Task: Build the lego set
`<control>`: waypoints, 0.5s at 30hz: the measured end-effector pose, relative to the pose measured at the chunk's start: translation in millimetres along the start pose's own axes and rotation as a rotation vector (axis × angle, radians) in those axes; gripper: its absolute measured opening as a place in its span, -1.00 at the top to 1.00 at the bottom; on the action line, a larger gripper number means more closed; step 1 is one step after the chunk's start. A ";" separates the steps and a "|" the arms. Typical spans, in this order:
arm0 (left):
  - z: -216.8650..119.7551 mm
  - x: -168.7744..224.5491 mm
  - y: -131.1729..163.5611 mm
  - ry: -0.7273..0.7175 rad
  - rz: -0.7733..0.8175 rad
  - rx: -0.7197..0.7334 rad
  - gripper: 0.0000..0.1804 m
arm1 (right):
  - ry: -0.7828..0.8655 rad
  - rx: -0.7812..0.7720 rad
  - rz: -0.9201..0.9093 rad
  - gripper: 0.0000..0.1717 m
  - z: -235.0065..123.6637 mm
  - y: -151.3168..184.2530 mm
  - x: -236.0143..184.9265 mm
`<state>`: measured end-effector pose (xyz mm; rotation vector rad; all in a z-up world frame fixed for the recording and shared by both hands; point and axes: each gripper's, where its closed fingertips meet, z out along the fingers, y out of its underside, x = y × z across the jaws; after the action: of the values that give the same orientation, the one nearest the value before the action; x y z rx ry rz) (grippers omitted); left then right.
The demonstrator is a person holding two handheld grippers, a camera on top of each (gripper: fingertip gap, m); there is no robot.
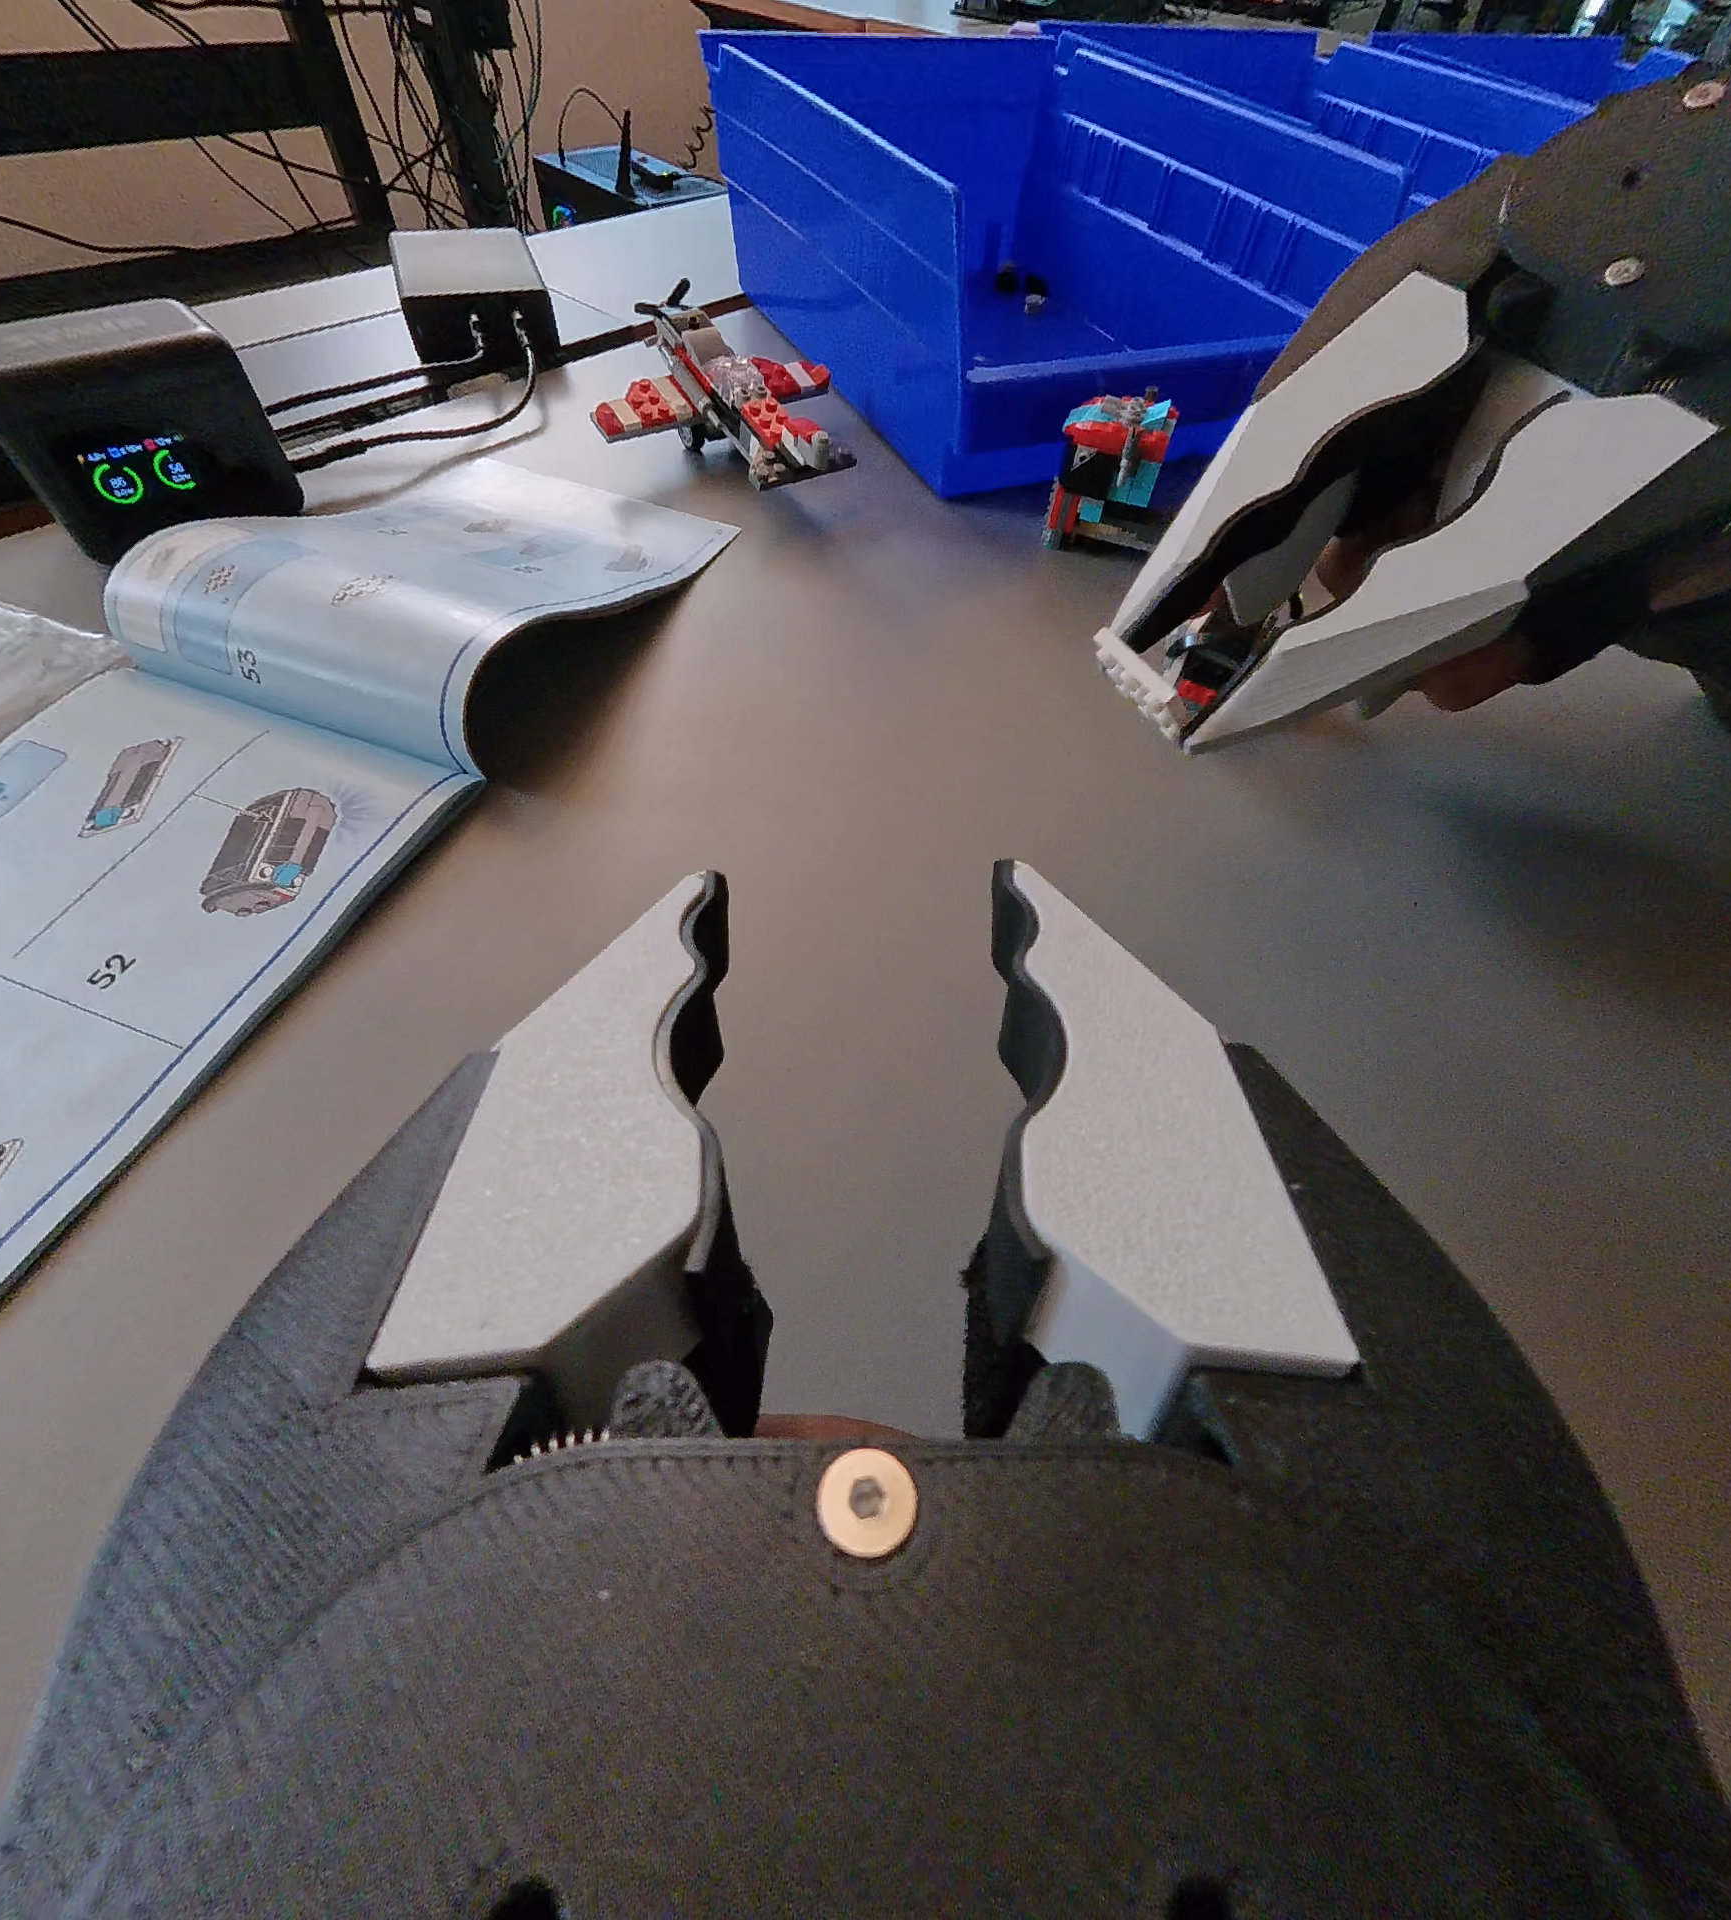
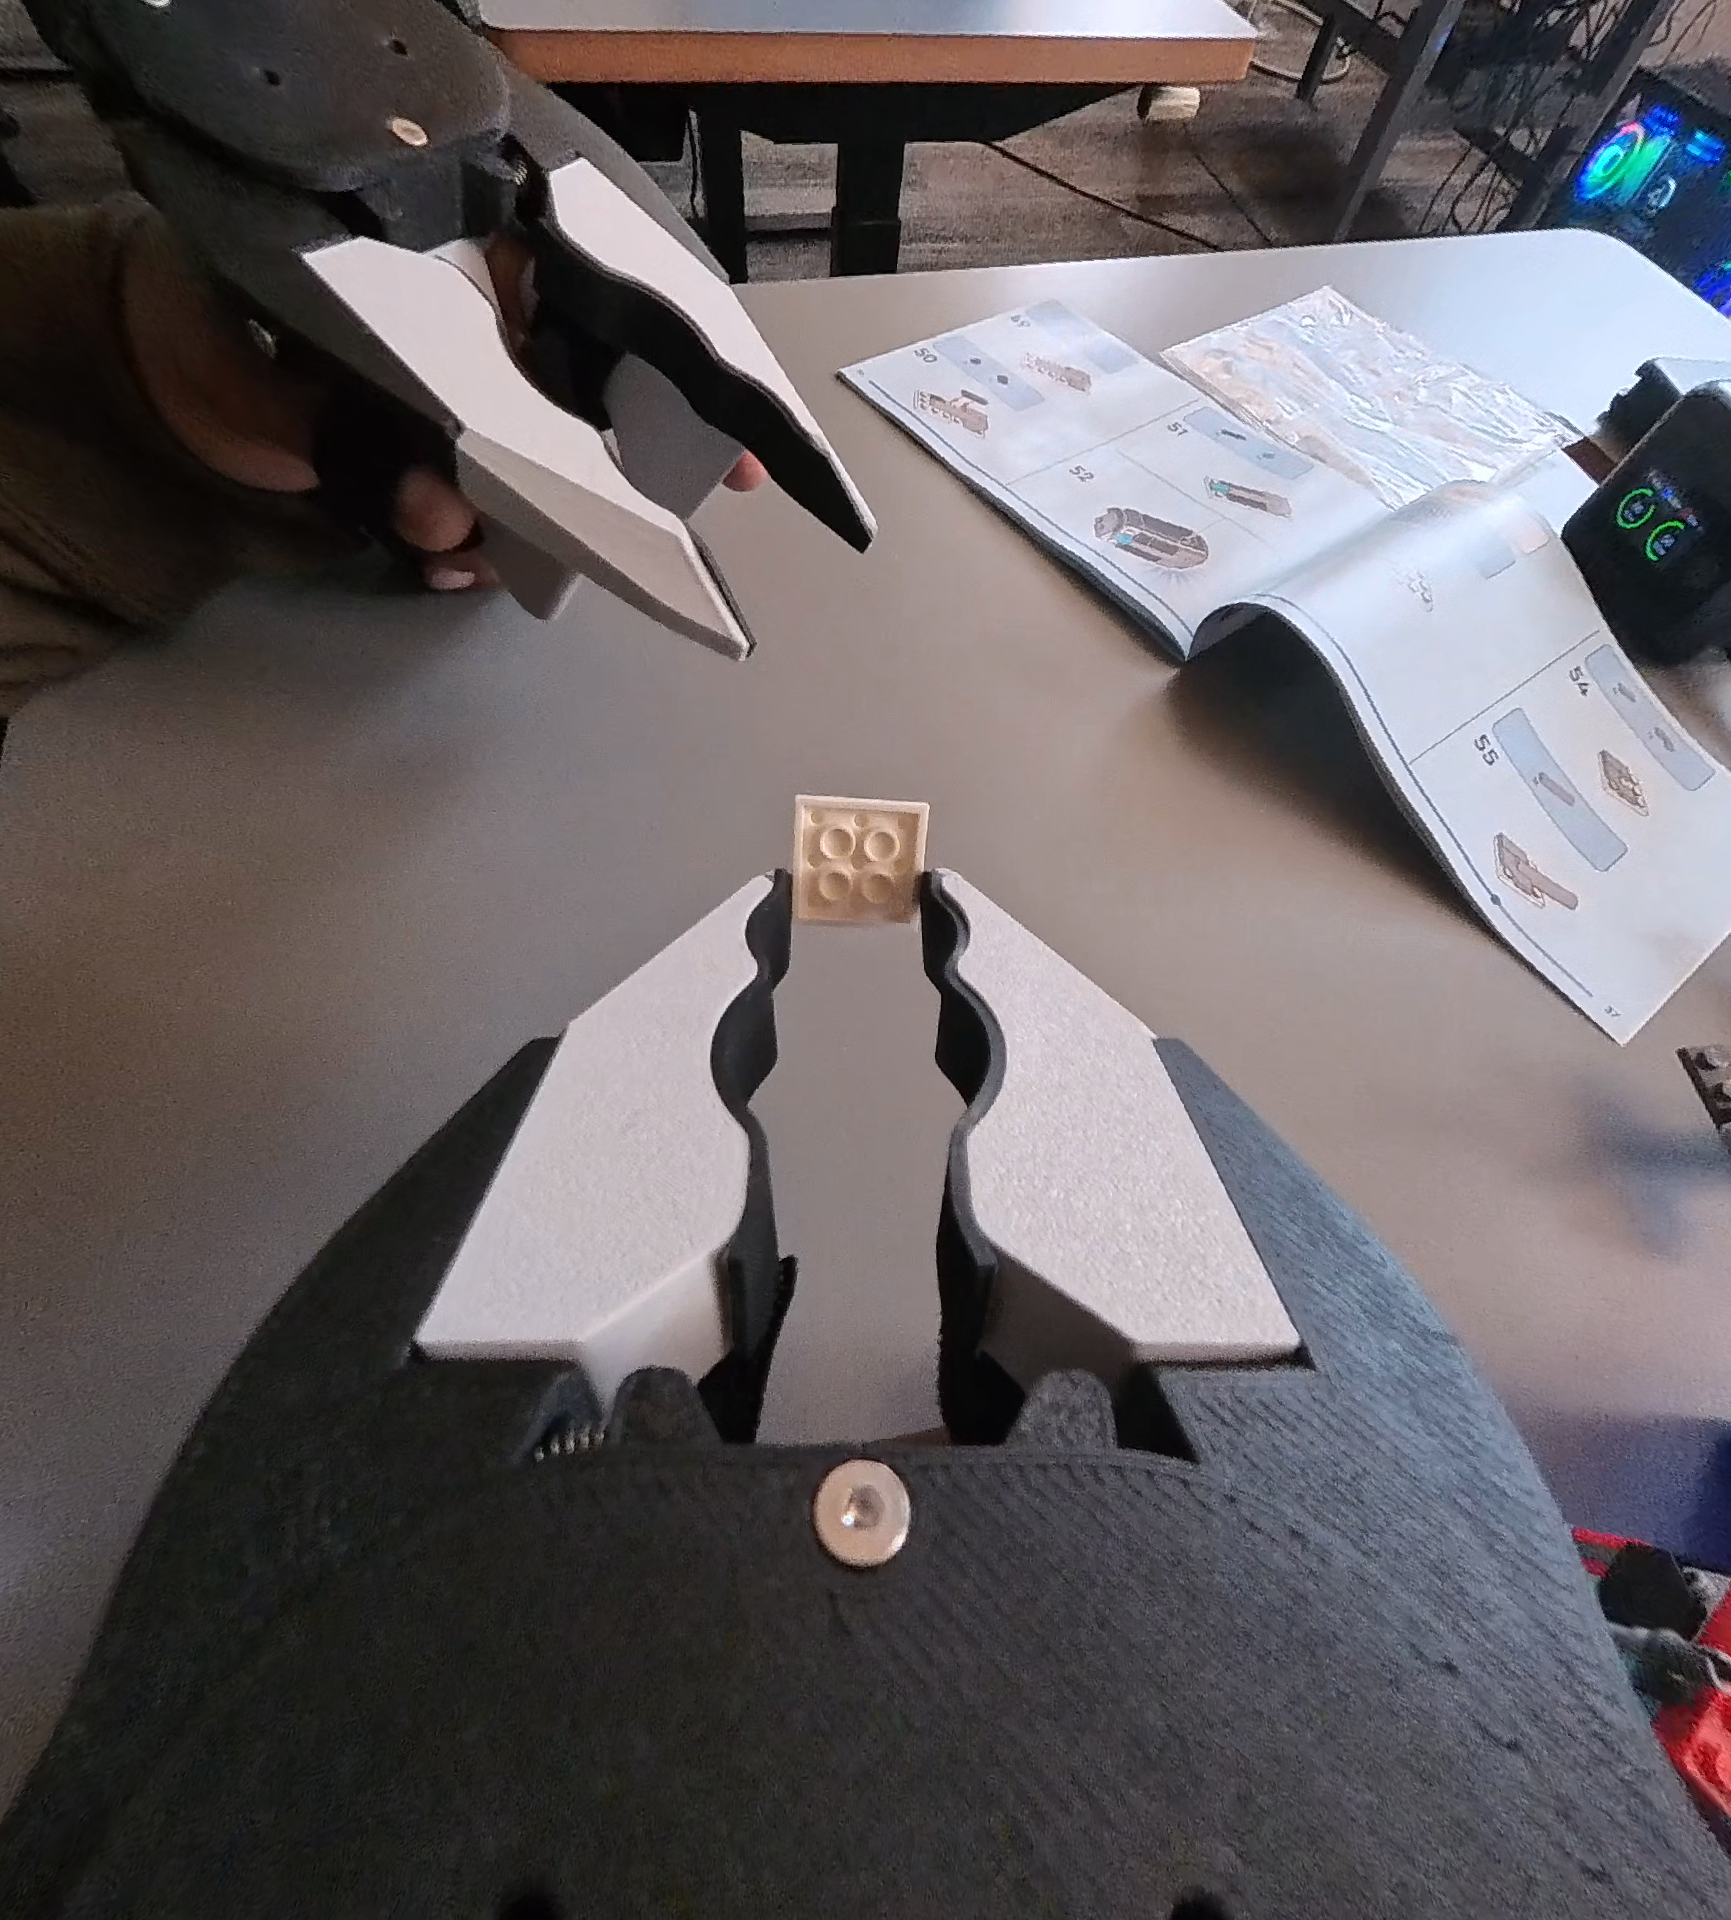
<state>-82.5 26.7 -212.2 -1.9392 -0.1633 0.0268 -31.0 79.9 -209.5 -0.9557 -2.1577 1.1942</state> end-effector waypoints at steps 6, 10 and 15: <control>1.5 0.1 1.6 0.001 -0.001 -0.012 0.43 | 0.007 -0.006 0.011 0.69 -4.2 4.5 3.2; 1.9 -0.1 2.1 0.002 -0.002 -0.017 0.43 | 0.004 -0.011 0.009 0.69 -4.9 5.3 2.2; 2.5 0.0 2.6 0.002 -0.001 -0.021 0.43 | -0.002 -0.023 0.012 0.69 -3.9 8.3 1.8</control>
<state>-82.5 28.1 -215.6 -1.9603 -0.1640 0.0221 -26.6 86.4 -214.7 -0.9783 -2.1750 1.1786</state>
